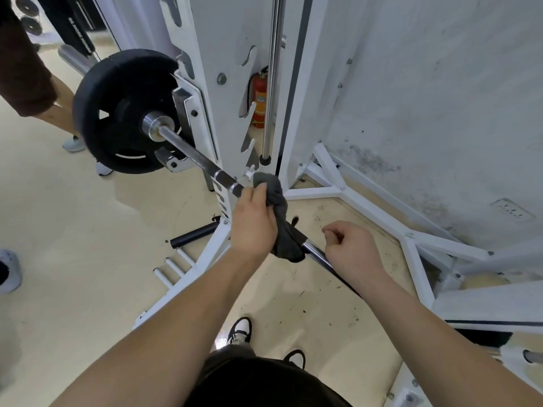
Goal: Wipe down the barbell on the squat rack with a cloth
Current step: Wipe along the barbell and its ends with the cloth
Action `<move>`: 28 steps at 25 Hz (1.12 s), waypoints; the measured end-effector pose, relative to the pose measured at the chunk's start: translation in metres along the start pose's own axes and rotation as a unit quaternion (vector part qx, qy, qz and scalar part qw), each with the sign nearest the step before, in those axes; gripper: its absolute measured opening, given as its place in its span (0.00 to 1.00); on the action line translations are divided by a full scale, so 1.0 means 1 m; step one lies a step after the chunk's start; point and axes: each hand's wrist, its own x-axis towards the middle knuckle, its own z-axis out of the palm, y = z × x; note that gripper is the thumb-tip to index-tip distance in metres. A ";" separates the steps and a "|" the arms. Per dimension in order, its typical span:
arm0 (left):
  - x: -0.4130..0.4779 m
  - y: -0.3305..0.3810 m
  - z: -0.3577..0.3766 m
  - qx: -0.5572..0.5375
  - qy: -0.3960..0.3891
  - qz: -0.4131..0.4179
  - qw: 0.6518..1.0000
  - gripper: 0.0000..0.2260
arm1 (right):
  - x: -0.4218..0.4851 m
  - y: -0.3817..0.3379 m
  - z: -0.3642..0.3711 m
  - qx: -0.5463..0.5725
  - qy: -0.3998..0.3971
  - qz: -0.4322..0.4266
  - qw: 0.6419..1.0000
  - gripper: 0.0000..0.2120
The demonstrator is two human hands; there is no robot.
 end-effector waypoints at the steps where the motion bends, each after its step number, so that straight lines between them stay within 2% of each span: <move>1: -0.009 0.006 0.006 0.012 0.004 0.019 1.000 0.16 | 0.000 0.000 0.000 -0.001 -0.001 0.000 1.000 0.11; 3: -0.047 0.016 0.016 -0.006 -0.031 0.083 0.996 0.19 | 0.003 0.000 -0.002 0.001 0.001 0.000 1.000 0.10; 5: -0.083 0.010 0.011 -0.058 -0.099 0.121 0.986 0.19 | 0.005 -0.003 -0.003 0.004 -0.007 -0.002 1.000 0.10; 7: -0.104 -0.006 -0.001 -0.078 -0.178 0.096 0.976 0.19 | 0.007 -0.008 -0.002 0.013 -0.016 -0.013 1.000 0.10; 8: -0.107 -0.014 -0.005 -0.077 -0.182 0.047 0.979 0.19 | 0.009 -0.011 -0.001 0.018 -0.022 -0.018 0.999 0.10; 11: -0.087 -0.034 -0.027 -0.118 -0.069 -0.165 0.977 0.15 | 0.018 -0.028 0.008 0.019 -0.044 -0.054 0.997 0.09; 13: -0.061 -0.038 -0.046 -0.156 -0.019 -0.213 0.964 0.14 | 0.024 -0.043 0.020 0.013 -0.055 -0.069 0.996 0.09; 16: -0.014 -0.049 -0.077 -0.216 0.029 -0.223 0.950 0.16 | 0.036 -0.070 0.039 0.007 -0.084 -0.086 0.993 0.08; 18: 0.029 -0.064 -0.096 -0.210 0.084 -0.201 0.953 0.15 | 0.052 -0.091 0.053 -0.003 -0.103 -0.109 0.989 0.08; 21: 0.096 -0.084 -0.116 -0.123 0.122 -0.093 0.981 0.17 | 0.081 -0.125 0.076 -0.014 -0.114 -0.107 0.988 0.07; 22: 0.112 -0.090 -0.112 -0.079 0.110 -0.035 0.990 0.17 | 0.088 -0.133 0.083 -0.012 -0.114 -0.097 0.989 0.08; 24: 0.133 -0.100 -0.091 0.062 0.023 0.067 0.996 0.17 | 0.103 -0.143 0.094 -0.014 -0.107 -0.071 0.992 0.08; 26: 0.138 -0.112 -0.068 0.198 -0.040 0.100 0.974 0.17 | 0.113 -0.146 0.098 -0.020 -0.094 -0.033 0.995 0.08; 28: 0.132 -0.112 -0.058 0.204 -0.047 0.103 0.973 0.17 | 0.117 -0.143 0.098 -0.006 -0.071 0.002 0.997 0.07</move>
